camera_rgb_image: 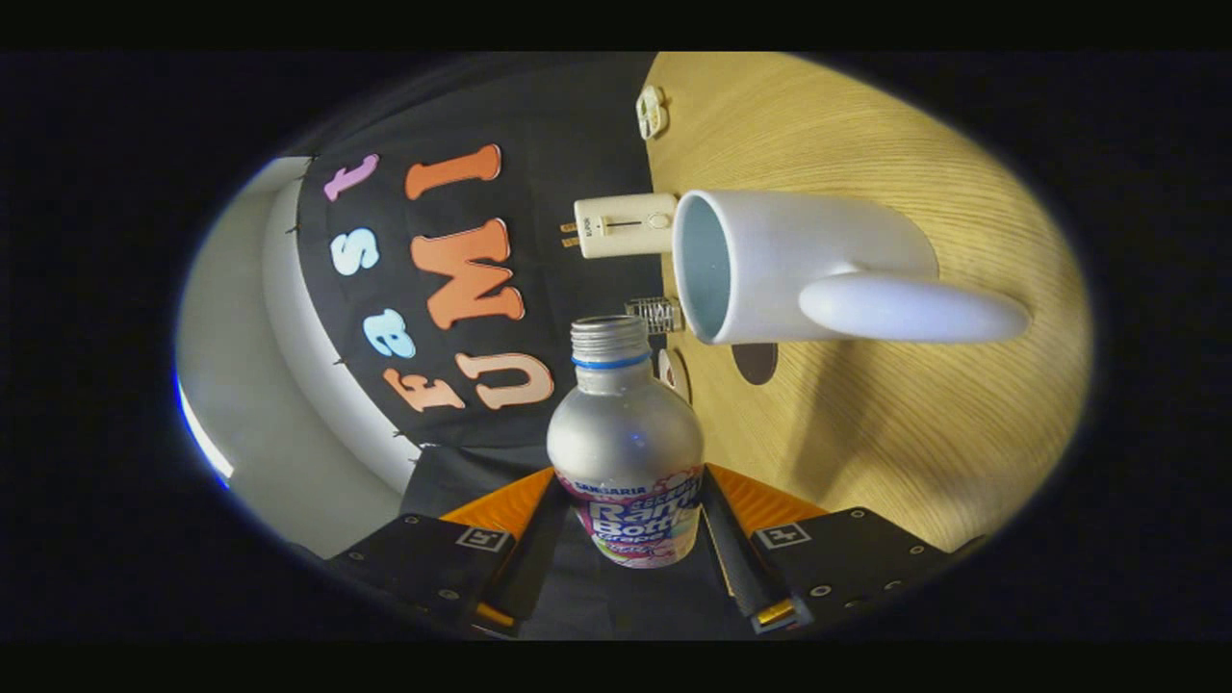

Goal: Take the bottle from table, then pour the juice into the cup, finally place the bottle on the coaster

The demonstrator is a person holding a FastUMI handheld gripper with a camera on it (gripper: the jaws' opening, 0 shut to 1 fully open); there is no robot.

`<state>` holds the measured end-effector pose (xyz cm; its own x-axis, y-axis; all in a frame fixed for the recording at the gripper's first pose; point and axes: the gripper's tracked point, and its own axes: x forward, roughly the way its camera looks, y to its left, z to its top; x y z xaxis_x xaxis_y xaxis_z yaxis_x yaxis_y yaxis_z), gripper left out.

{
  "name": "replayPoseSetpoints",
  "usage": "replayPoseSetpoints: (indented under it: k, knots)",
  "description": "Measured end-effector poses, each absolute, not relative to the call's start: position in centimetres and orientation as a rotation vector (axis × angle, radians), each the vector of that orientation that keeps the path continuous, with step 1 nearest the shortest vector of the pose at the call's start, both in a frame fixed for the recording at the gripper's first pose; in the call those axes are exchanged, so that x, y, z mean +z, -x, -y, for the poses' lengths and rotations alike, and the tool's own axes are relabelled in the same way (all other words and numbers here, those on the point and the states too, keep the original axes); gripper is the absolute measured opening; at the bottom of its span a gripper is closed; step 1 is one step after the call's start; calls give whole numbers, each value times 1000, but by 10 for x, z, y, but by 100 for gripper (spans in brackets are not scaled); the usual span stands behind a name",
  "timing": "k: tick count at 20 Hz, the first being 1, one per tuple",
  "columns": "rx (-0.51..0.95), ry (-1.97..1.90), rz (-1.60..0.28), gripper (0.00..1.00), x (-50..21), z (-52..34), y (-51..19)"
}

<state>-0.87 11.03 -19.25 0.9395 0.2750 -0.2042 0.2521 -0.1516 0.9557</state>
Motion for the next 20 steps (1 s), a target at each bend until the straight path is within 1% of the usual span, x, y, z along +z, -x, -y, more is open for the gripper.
replayPoseSetpoints:
  k: [20]
  knots:
    - [122,-2038,-368,77,-164,-120,5]
